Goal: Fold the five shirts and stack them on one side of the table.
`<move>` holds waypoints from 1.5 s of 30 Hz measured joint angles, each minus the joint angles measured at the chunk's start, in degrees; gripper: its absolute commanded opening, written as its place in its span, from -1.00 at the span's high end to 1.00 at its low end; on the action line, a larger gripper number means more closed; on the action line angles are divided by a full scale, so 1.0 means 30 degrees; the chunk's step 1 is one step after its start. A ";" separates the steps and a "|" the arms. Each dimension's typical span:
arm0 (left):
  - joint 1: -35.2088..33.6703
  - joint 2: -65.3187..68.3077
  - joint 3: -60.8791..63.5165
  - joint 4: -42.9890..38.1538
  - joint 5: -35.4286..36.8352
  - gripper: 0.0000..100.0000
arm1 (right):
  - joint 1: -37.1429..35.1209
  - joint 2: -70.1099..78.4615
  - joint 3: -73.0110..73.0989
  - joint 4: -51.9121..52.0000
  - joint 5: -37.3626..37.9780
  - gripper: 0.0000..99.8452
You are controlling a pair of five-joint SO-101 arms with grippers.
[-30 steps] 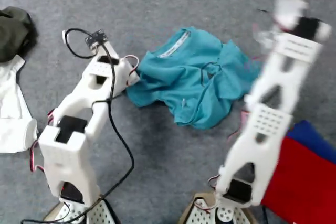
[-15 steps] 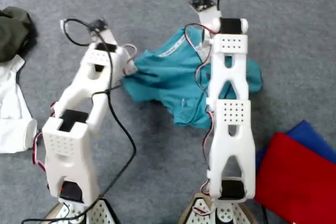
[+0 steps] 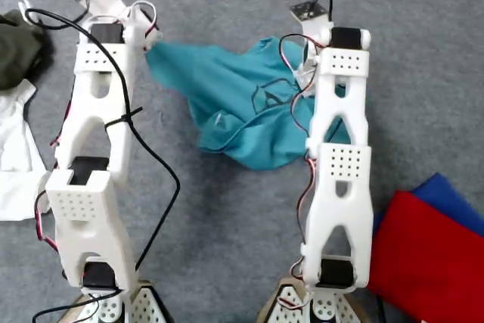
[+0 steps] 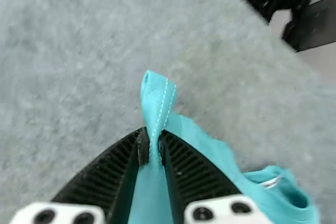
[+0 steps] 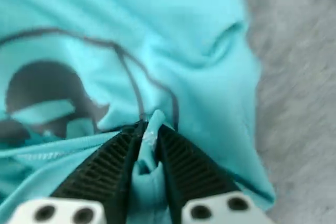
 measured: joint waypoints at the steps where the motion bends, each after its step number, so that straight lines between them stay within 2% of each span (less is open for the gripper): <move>1: 0.0000 0.0176 -0.0234 -0.0176 0.0000 0.96 | -0.0293 -0.0967 0.1582 0.0000 -0.0029 0.99; 11: 0.0088 0.2462 -0.3106 -0.0967 0.0000 0.96 | -0.4777 -1.3597 1.9692 -0.1582 -0.0029 0.99; 15: 0.0557 0.3722 -0.4923 -0.0967 0.0000 0.87 | -0.6799 -1.8872 2.5055 -0.2725 -0.0117 0.99; 21: 0.1055 0.4689 -0.7092 0.0147 0.0147 0.85 | -0.8557 -2.4615 3.0242 -0.3194 -0.0908 0.99; 24: 0.1465 0.5099 -0.8176 0.0762 0.0117 0.84 | -0.9524 -2.6960 3.1883 -0.3194 -0.1905 0.99; 29: 0.2139 0.5451 -0.9407 0.2022 0.0117 0.65 | -1.0549 -3.0476 3.2733 -0.3194 -0.3516 0.97; 34: 0.2520 0.5509 -0.9641 0.3692 0.0117 0.58 | -1.0462 -3.2938 3.2733 -0.3165 -0.3604 0.68; 38: 0.2081 0.5509 -1.0286 0.6125 -0.0147 0.57 | -0.8527 -3.3348 3.1473 -0.2901 -0.3604 0.54; 45: 0.1582 0.6066 -1.2952 1.2982 -0.2520 0.58 | -0.4659 -3.2908 2.7516 -0.3018 -0.3634 0.54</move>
